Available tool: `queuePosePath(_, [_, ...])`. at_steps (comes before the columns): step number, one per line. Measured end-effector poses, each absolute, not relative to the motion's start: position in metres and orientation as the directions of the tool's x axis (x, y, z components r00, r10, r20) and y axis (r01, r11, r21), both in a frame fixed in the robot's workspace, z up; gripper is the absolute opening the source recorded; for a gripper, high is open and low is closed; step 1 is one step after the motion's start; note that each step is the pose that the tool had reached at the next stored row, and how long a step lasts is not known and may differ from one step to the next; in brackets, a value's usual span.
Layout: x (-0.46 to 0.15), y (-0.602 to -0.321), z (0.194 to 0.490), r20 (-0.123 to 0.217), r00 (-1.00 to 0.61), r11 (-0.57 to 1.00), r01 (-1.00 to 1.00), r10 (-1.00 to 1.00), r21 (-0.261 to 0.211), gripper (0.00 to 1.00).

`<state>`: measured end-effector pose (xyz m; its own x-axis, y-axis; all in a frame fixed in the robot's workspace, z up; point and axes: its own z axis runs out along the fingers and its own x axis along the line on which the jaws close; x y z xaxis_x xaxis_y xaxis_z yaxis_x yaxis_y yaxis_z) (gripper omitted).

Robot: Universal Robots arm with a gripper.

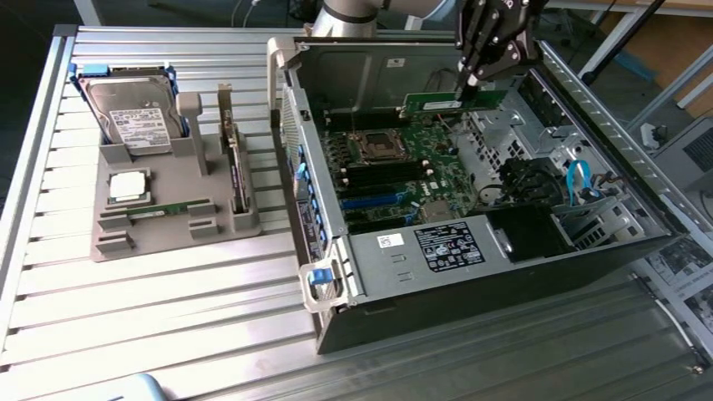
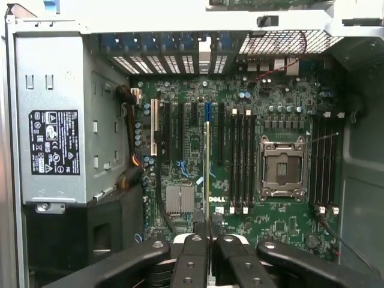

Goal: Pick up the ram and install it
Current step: 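Pick up the ram and move it above insertion slot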

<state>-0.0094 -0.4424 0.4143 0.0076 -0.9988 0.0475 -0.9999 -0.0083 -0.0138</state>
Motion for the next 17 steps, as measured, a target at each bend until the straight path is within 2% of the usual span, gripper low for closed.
queuePosePath(17, [0.024, -0.442, 0.414, 0.048, 0.008, -0.008, -1.0, -0.999, -0.014, 0.12])
